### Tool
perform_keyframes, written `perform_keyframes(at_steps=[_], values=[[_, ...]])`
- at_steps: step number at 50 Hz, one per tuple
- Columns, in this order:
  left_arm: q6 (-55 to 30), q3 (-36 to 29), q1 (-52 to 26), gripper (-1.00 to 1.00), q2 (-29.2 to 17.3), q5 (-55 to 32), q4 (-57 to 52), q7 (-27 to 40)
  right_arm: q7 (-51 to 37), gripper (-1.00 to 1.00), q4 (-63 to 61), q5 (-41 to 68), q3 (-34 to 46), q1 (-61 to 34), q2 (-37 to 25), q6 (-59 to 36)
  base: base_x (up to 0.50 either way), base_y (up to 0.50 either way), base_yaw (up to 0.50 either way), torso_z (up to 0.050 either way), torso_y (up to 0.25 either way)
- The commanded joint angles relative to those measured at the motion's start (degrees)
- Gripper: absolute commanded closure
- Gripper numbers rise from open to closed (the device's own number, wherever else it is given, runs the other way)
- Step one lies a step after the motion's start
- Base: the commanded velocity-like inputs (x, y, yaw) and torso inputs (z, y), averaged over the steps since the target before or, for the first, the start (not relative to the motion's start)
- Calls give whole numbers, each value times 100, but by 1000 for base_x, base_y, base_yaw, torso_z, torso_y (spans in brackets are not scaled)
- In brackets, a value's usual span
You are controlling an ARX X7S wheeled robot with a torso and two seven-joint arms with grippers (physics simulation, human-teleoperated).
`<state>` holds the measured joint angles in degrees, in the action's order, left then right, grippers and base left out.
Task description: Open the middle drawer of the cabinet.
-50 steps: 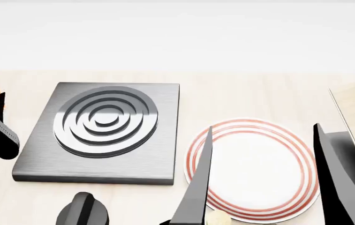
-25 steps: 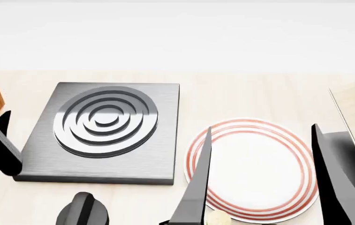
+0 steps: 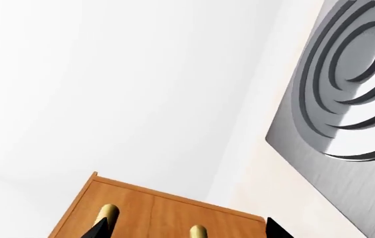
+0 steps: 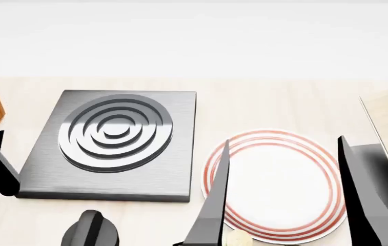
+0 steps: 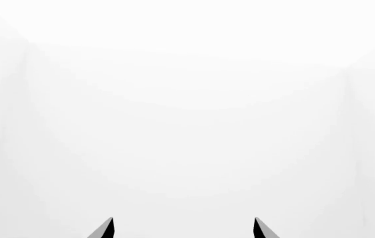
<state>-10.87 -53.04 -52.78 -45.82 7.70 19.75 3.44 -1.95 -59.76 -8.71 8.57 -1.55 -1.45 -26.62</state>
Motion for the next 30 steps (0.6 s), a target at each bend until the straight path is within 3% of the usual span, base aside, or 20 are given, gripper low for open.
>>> perform_keyframes(at_steps=[1,30], values=[[87,42,24,-100,169,138,292,-183,136,-100,-21,-126,-115,31,114,34,0,0,0,0,0],[170,-207,-28,-100,157,438,618,-294,129,-100,-20,-113,-93,1,105,-25,0,0,0,0,0]])
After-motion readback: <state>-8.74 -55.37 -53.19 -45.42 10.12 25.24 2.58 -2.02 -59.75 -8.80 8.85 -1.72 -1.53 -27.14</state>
